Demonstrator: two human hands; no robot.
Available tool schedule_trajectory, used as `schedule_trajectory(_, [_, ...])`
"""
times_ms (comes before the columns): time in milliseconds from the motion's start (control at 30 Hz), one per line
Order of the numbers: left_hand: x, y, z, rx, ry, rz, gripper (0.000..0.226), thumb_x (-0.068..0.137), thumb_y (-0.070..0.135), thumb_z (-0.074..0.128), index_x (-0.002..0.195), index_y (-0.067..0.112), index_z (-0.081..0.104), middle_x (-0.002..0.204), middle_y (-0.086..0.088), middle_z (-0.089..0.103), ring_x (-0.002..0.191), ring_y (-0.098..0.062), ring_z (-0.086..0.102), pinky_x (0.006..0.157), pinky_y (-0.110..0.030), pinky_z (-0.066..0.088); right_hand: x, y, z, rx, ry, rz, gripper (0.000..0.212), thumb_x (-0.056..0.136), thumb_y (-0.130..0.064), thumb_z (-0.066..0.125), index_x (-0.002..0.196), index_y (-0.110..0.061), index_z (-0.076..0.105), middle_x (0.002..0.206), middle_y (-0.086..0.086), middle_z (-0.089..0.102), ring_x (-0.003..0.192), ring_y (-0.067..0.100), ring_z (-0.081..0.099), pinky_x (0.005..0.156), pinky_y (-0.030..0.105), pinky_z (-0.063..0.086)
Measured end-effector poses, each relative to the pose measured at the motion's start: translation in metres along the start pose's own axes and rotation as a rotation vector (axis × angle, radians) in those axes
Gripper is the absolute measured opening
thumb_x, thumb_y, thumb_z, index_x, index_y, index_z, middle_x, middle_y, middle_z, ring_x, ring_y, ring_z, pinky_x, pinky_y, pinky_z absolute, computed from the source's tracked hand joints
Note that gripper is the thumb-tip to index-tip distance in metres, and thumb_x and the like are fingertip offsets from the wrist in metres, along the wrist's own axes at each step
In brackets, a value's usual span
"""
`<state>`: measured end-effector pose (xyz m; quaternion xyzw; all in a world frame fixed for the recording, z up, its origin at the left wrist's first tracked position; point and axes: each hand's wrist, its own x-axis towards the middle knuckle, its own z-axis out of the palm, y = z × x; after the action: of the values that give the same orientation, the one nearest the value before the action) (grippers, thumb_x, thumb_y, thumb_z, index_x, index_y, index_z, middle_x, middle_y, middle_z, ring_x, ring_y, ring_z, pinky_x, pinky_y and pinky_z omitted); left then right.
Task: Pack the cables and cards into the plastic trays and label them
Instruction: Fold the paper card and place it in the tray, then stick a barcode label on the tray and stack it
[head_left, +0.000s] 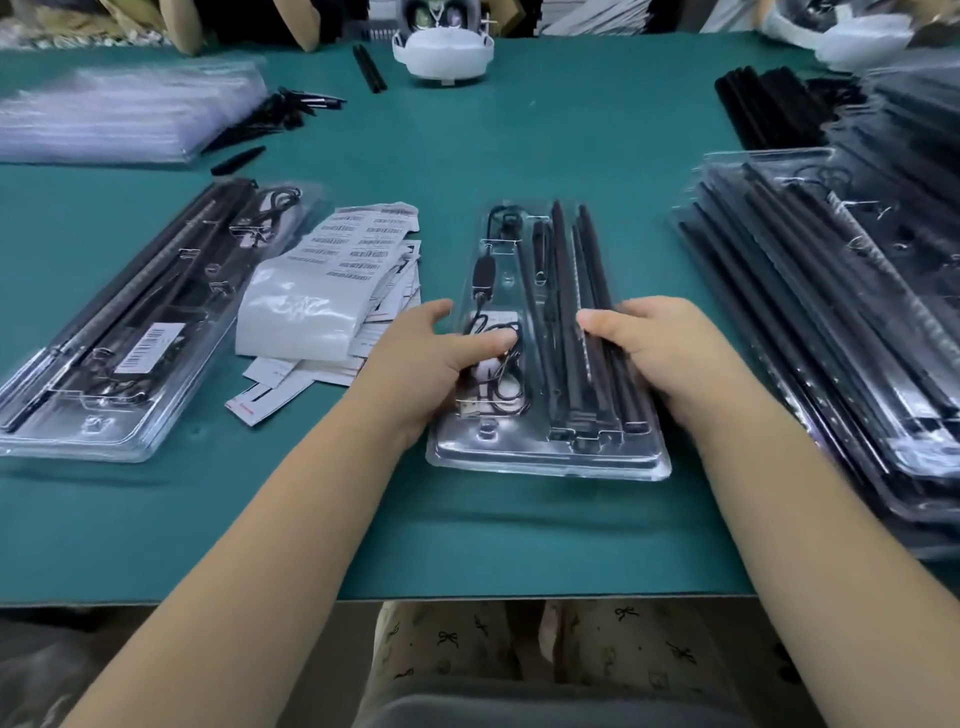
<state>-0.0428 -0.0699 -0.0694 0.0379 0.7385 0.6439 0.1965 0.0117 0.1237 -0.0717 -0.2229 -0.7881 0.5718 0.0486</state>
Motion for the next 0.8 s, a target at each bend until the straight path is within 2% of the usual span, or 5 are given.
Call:
schedule_trajectory(133, [-0.001,-0.003,-0.006,0.235,0.029,0.083,0.088,0.064,0.045,0.084,0.139,0.032,0.038,0.103,0.001,0.064,0.084,-0.008,0.065,0.064,-0.020,0.043,0.002,0.003,-0.003,-0.177,0.059,-0.012,0.065,0.077,-0.050,0.069,0.129,-0.013,0.057,0.122,0.002,0.062,0.098,0.019,0.056,0.092,0.034,0.045])
schedule_trajectory(333, [-0.003,0.003,-0.014,0.709,0.300,0.357,0.032,0.083,0.054,0.058,0.104,0.031,0.062,0.059,0.014,0.059,0.067,0.000,0.056,0.058,-0.022,0.037,-0.005,0.004,-0.013,-0.545,0.268,-0.155,0.055,0.085,-0.027,0.057,0.138,-0.019,0.050,0.086,-0.005,0.055,0.087,0.017,0.050,0.073,0.027,0.034])
schedule_trajectory(500, [0.005,0.005,-0.030,0.830,0.607,0.424,0.032,0.084,0.031,0.059,0.115,0.022,0.061,0.105,0.006,0.063,0.108,-0.025,0.050,0.084,-0.034,0.037,-0.008,0.004,-0.002,-0.522,0.164,-0.251,0.054,0.088,-0.050,0.052,0.138,-0.030,0.047,0.126,0.004,0.050,0.115,0.021,0.047,0.098,0.036,0.038])
schedule_trajectory(600, [0.009,0.002,-0.040,1.044,0.678,0.195,0.056,0.080,0.035,0.064,0.130,0.018,0.045,0.135,-0.009,0.045,0.124,-0.032,0.034,0.097,-0.044,0.027,-0.011,0.004,0.004,-0.632,0.050,-0.244,0.063,0.086,-0.056,0.052,0.143,-0.034,0.037,0.139,0.000,0.041,0.133,0.020,0.027,0.106,0.038,0.026])
schedule_trajectory(800, [0.012,0.002,-0.040,1.117,0.623,0.140,0.041,0.089,0.032,0.050,0.129,0.022,0.048,0.125,-0.003,0.056,0.114,-0.029,0.047,0.088,-0.040,0.029,-0.014,-0.001,0.003,-0.486,0.009,-0.304,0.056,0.091,-0.018,0.052,0.142,-0.036,0.037,0.144,-0.005,0.035,0.134,0.013,0.021,0.096,0.029,0.023])
